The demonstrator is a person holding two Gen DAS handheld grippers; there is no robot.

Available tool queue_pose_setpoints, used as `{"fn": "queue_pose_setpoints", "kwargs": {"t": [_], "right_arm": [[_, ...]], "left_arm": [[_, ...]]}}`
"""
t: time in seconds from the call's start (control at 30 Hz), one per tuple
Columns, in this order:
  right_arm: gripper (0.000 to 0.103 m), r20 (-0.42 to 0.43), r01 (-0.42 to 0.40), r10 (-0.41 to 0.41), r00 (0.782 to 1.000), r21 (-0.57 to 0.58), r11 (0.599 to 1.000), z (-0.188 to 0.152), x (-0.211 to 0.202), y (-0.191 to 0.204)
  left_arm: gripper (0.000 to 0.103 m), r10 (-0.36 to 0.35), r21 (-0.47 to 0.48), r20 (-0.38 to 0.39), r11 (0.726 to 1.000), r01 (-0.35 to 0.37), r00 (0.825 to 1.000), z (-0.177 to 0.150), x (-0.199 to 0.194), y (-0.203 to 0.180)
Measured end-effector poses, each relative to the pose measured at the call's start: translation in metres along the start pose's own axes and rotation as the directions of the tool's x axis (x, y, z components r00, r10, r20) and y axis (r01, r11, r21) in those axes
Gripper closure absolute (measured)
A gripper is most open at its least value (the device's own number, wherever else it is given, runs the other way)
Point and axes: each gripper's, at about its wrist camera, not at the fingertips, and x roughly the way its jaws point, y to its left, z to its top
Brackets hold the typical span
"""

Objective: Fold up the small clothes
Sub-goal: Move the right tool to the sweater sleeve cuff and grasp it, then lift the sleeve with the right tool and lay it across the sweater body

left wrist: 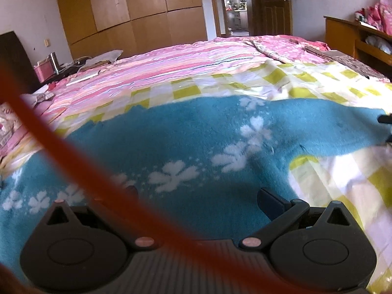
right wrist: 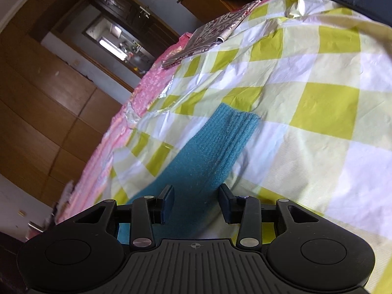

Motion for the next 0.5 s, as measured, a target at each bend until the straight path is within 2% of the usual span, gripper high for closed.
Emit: {"fn": "queue_pose_setpoints", "kwargs": {"t": [0.03,0.07,0.1,0.2,0.3,0.5], "right_arm": [[0.083,-0.010,-0.002,0.003,1.000,0.005,1.000,0.000,0.002,0.000],[0.089,-0.021,-0.006,0.006,1.000,0.017,1.000,-0.001,0.004,0.000],[0.091,-0.023,-0.011,0.012,1.000,0.031,0.999,-0.001,0.004,0.000],[0.092,0.000,-0.049,0.049,0.999,0.023,0.999,0.000,-0.004,0.011],[0.092,0.030,-0.131,0.131,0.991,-0.002,0.991,0.001,-0.021,0.031],[0.093,0.006,-0.249,0.253,0.967,-0.146,0.957,-0.018,-0.053,0.088]], "left_arm": [[0.000,0.001,0.003,0.001,1.000,-0.001,1.000,0.000,-0.002,0.001],[0.000,0.003,0.004,0.000,1.000,-0.003,1.000,0.000,-0.004,0.002],[0.000,0.007,0.003,-0.003,1.000,-0.007,1.000,0.000,-0.006,0.004],[0.000,0.012,-0.003,-0.003,1.000,-0.012,1.000,-0.001,-0.014,0.012],[0.000,0.032,0.001,0.001,0.999,-0.032,0.999,-0.005,-0.023,0.023],[0.000,0.098,-0.002,0.001,0.995,-0.098,0.995,-0.023,-0.044,0.067]]}}
